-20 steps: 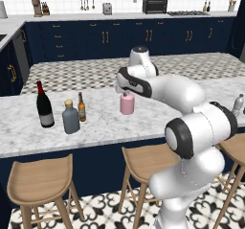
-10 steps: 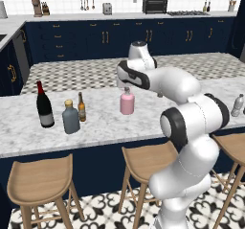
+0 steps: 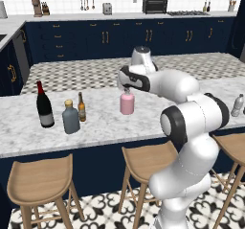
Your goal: Move the plastic bottles in the middle to the plastics group, and the glass bottles in the middle to the glass group.
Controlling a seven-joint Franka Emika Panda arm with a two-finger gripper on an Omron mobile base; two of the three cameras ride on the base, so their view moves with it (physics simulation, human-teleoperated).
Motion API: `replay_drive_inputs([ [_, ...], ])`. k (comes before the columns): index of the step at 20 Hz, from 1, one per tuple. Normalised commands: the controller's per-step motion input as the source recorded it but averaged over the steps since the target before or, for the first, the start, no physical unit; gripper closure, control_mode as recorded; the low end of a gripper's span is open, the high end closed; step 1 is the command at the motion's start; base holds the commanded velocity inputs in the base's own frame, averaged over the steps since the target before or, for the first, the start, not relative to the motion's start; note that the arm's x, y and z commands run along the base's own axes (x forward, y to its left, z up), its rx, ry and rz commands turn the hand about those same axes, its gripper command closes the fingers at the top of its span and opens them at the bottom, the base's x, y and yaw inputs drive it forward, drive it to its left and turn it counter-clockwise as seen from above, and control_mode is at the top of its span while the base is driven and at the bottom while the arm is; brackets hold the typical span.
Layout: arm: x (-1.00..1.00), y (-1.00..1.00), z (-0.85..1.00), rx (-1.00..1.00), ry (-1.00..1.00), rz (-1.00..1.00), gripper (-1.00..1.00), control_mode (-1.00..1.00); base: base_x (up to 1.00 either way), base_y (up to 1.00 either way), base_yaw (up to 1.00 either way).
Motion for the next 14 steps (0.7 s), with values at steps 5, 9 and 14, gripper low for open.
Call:
replay_drive_inputs([
  [5, 0.08, 0.02, -0.13, 0.04, -0.04, 0.03, -1.00, -1.00, 0.00, 0.00, 0.00],
  [9, 0.38, -0.02, -0.06, 0.00, 0.00, 0.02, -1.00, -1.00, 0.00, 0.00, 0.00],
  [14, 0.59, -0.14, -0.07, 0.00, 0.00, 0.03, -1.00, -1.00, 0.00, 0.00, 0.00],
])
